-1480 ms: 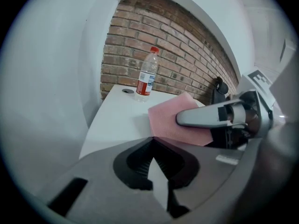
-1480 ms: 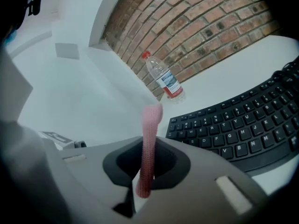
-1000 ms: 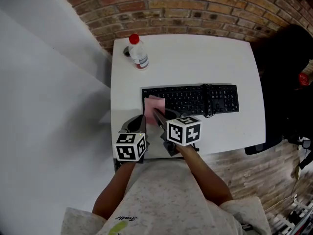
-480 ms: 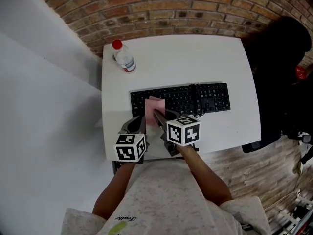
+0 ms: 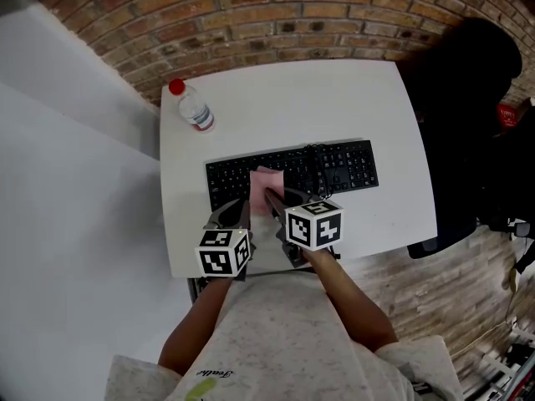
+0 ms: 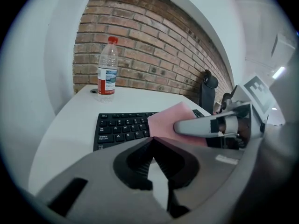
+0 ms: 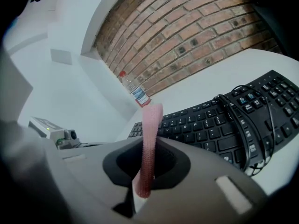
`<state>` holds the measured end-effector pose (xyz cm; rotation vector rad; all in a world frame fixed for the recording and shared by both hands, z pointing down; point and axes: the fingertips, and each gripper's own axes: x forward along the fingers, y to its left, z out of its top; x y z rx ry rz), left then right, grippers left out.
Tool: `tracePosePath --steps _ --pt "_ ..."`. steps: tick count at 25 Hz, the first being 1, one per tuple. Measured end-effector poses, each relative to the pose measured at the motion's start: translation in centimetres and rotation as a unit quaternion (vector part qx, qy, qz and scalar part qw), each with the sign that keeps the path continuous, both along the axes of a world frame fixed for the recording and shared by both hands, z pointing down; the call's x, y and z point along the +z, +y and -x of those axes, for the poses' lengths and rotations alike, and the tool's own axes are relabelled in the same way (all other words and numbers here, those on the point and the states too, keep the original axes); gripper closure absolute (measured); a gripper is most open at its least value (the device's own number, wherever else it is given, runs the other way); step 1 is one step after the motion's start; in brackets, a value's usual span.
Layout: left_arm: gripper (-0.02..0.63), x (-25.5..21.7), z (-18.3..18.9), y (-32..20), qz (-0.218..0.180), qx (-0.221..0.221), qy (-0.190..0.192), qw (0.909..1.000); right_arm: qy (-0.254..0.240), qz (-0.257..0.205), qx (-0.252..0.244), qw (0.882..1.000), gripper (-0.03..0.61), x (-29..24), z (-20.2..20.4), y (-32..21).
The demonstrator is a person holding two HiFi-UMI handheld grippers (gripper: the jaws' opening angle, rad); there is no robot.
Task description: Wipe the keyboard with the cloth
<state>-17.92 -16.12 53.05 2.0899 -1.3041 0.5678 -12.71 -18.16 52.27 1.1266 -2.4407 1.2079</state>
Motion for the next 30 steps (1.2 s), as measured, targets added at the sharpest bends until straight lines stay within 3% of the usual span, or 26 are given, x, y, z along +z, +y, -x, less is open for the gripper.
tracePosePath --steps 30 --pt "0.623 -0.8 -10.4 -0.6 -0.014 0.038 0.008 0.9991 0.031 -0.014 0.039 0.999 0.556 -0.8 -11.9 0.0"
